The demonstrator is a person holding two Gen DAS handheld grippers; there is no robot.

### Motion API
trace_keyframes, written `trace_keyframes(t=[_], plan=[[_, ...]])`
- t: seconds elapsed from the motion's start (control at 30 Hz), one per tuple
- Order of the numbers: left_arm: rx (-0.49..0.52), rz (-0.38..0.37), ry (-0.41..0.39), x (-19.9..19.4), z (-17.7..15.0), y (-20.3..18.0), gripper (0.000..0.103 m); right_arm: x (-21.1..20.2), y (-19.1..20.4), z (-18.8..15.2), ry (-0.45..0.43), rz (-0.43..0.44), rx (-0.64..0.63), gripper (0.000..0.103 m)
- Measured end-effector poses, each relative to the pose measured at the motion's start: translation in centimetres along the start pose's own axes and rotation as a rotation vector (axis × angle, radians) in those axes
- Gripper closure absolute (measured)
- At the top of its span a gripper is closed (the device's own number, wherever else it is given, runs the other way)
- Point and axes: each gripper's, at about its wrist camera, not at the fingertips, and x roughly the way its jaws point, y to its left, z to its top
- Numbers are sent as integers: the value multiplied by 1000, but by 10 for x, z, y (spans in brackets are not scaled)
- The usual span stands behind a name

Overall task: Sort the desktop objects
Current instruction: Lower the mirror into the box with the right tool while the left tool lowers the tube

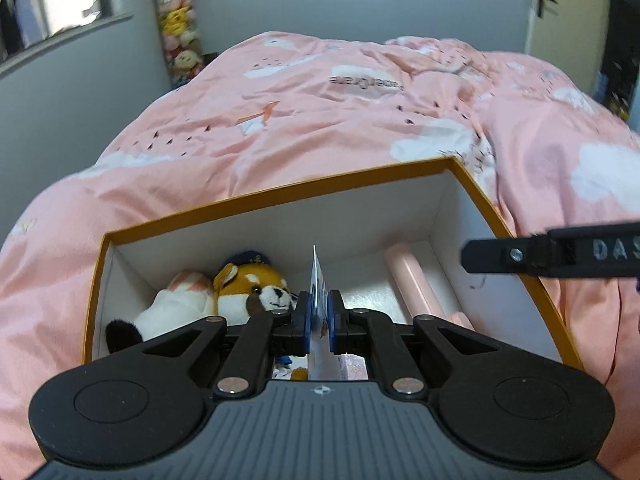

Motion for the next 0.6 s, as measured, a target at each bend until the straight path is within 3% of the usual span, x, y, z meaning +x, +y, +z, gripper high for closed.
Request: trace_keyframes(t=[0.33, 0.4, 0.47, 0.6], plan=[[95, -2, 71, -4, 10, -2, 95, 0, 4, -1, 9, 0, -23, 66], [104, 0, 66, -6, 13, -2, 95, 4, 7, -1, 42, 38, -27, 71], [93, 6, 57, -8, 15, 1, 95, 12, 14, 1, 95, 56, -64, 84], [22, -10, 43, -8, 17, 13, 95, 35, 41, -4, 240, 9, -281, 87]])
